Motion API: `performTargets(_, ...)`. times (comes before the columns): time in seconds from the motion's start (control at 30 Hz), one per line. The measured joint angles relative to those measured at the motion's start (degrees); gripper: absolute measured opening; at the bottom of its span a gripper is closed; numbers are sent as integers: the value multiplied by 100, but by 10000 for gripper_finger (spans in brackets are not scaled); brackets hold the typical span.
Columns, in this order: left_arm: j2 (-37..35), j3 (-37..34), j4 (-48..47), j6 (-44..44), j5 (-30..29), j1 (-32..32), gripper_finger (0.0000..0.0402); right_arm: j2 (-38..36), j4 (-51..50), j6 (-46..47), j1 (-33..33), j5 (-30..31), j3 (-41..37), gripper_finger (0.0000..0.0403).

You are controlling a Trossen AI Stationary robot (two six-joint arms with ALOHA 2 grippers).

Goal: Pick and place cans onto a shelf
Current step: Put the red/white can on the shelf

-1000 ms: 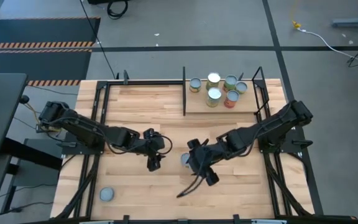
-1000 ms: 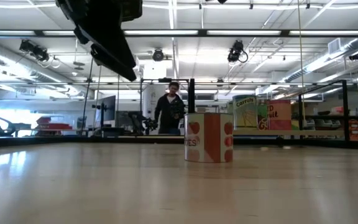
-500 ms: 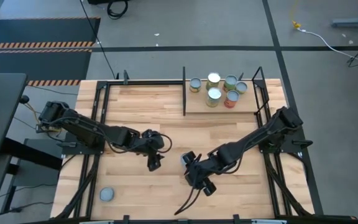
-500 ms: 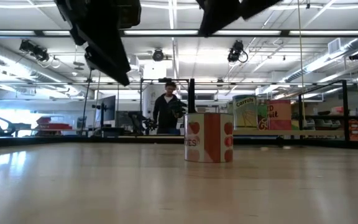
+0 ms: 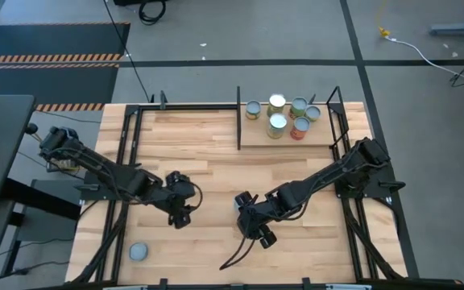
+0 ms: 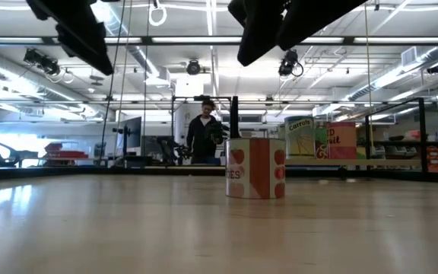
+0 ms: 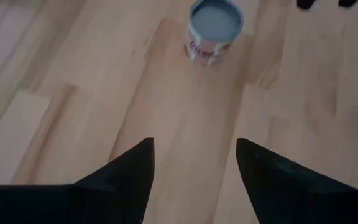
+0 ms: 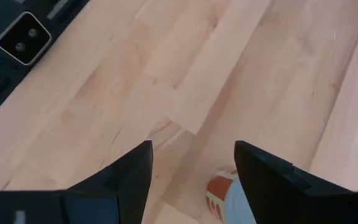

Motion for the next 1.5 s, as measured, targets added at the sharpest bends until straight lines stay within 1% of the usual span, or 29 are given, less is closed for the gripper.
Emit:
performTargets(0.17, -34, -4, -335, -192, -52, -137, 216, 27, -201, -9, -78, -39, 0, 233)
performTargets(0.23, -22, -2, -399, -190, -177, -150, 206, 77, -210, -14, -123, -44, 0, 233)
performTargets(0.4, -19, -3, -520, -228, -423, -150, 186, 482, -277, -89, -292, -58, 0, 229)
performTargets(0.5, -19, -2, -577, -343, -465, -148, 180, 692, -337, -87, -390, 15, 0, 221)
performTargets(0.63, -19, -2, -735, -344, -466, -105, 176, 752, -467, -31, -477, 196, 6, 200)
performTargets(0.8, -15, -2, -815, -343, -494, 40, 176, 738, -555, 194, -590, 201, 0, 167)
performTargets(0.97, -66, -3, -821, -340, -465, 322, 176, 816, -649, 402, -667, 150, 13, 133)
performTargets(1.13, -540, -2, -835, -25, 31, 776, 176, 850, -683, 459, -697, 125, 24, 92)
performTargets(1.37, -1623, 0, -1196, 313, 28, 1516, 176, 856, -891, 484, -702, 76, 94, 14)
performTargets(1.5, -2143, 2, -1651, 501, 14, 1796, 176, 716, -1753, 559, -766, 182, 402, 12)
